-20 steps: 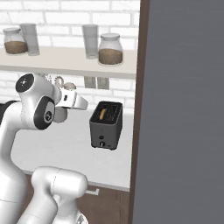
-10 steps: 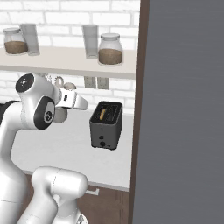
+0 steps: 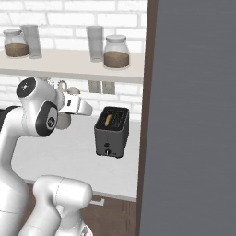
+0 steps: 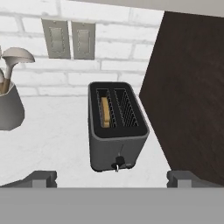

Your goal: Start the toaster. Once the lever pops up, take the bread to the plate on the dining counter.

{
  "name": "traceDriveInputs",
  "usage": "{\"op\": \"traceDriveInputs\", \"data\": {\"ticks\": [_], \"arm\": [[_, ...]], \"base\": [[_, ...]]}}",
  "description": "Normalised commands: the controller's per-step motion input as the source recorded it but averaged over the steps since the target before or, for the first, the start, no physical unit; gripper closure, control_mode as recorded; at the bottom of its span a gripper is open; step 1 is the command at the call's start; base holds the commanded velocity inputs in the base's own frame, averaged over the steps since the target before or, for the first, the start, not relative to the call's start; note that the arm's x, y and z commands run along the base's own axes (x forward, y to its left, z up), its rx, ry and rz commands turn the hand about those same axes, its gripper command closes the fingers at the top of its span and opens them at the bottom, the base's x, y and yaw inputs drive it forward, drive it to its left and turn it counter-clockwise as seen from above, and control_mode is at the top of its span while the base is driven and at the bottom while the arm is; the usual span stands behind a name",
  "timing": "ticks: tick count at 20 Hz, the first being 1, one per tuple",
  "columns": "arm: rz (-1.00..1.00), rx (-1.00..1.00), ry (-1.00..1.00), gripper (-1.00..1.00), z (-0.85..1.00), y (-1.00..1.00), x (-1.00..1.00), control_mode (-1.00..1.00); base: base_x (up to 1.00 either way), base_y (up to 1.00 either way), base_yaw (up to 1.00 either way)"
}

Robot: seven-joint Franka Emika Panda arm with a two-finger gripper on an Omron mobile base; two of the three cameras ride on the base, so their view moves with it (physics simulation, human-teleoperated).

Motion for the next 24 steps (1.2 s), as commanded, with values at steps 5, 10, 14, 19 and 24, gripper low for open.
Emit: {"op": "traceDriveInputs", "data": {"ticks": [5, 10, 14, 19, 24], "arm": [[0.00, 0.00, 0.00, -1.00, 0.00, 0.00, 0.00, -1.00], [0.00, 0.00, 0.00, -1.00, 0.00, 0.00, 0.00, -1.00], [0.00, 0.00, 0.00, -1.00, 0.00, 0.00, 0.00, -1.00], [0.00, 0.00, 0.00, -1.00, 0.00, 0.00, 0.00, -1.00], [0.00, 0.00, 0.00, -1.00, 0.00, 0.00, 0.00, -1.00]], "base": [[0.00, 0.00, 0.00], [0.00, 0.00, 0.00], [0.00, 0.00, 0.00], [0.00, 0.00, 0.00], [0.00, 0.00, 0.00]]}}
